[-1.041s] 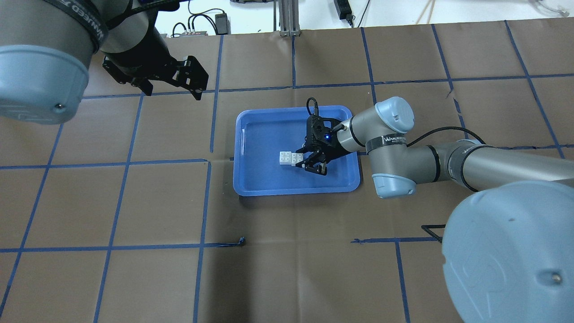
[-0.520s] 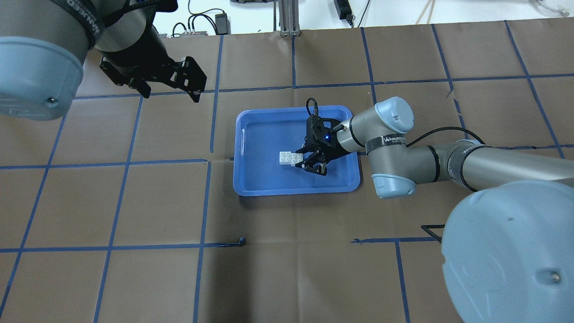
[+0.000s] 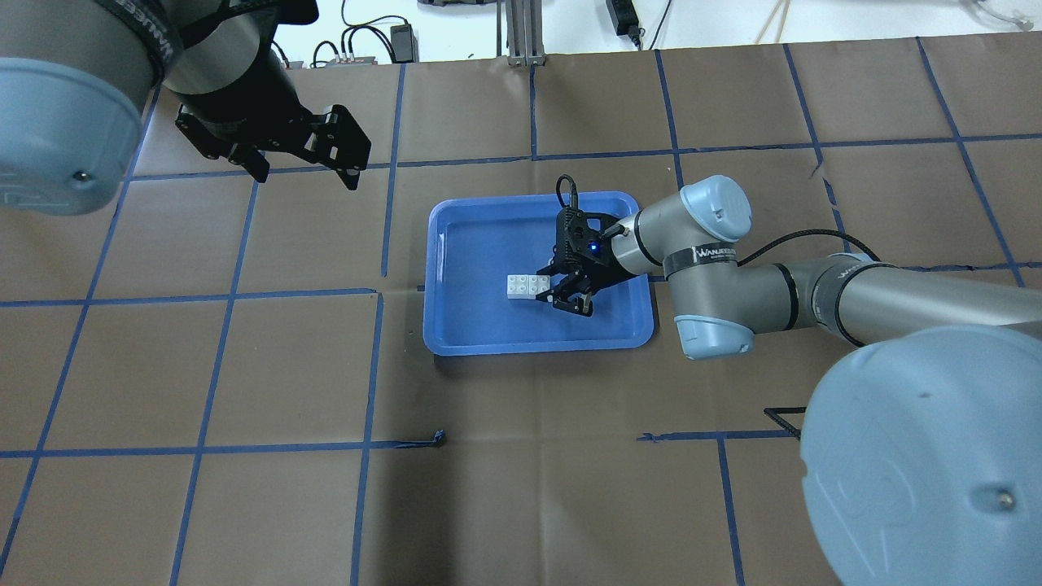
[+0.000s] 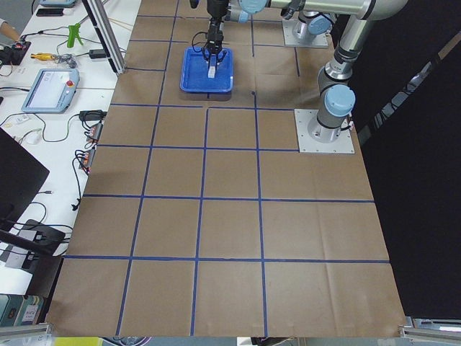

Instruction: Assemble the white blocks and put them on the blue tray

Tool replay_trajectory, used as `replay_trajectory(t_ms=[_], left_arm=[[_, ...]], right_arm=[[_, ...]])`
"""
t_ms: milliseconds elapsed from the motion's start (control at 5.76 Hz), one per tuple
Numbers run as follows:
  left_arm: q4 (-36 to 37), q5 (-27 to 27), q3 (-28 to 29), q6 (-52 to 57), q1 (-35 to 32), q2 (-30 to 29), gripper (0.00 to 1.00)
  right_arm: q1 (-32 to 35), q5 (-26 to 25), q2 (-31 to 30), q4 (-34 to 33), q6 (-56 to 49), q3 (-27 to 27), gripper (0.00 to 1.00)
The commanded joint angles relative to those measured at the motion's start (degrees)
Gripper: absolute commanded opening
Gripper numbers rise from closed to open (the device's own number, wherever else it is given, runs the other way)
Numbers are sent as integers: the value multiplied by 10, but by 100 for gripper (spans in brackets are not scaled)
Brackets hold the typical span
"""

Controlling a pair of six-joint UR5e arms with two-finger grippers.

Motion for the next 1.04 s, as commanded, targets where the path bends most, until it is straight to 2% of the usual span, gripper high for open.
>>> replay_trajectory(t_ms=[0,867], left_arm=[[-5,0,1,-1,0,3,99],[-5,-1,1,-1,1,5,99]], right_arm=[[0,0,0,-4,1,-1,24],[0,2,6,-3,1,0,33]])
